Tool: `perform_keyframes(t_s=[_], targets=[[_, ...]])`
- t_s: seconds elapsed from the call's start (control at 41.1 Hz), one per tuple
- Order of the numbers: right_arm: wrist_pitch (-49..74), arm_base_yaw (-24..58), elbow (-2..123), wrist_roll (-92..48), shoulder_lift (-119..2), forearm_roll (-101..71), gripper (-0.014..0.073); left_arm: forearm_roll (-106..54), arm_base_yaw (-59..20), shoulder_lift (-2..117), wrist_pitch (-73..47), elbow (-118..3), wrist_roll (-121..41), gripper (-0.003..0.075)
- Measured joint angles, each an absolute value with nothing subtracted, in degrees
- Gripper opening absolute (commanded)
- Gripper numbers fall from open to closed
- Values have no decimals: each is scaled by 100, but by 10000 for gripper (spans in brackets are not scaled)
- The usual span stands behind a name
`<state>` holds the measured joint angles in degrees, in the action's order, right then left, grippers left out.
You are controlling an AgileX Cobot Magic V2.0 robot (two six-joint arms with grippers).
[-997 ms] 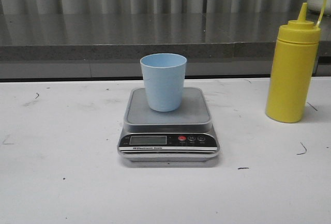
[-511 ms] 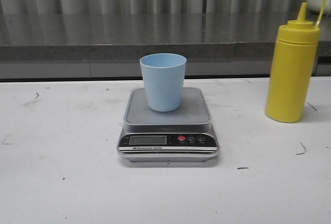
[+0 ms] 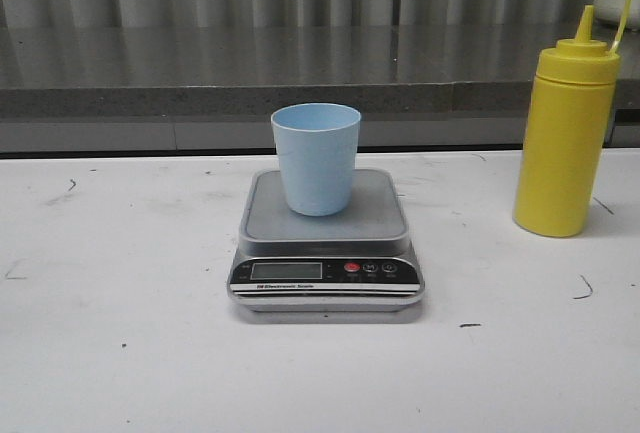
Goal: Pour seasoning into cup on scale with both arms
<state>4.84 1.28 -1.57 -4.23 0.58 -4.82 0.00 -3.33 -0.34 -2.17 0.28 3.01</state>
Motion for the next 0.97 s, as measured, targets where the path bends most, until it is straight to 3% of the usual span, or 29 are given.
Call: perform_keyframes(t_s=[0.973], targets=[[484, 180, -157, -423, 62, -666, -68, 0, -333, -34, -217, 28, 301, -20]])
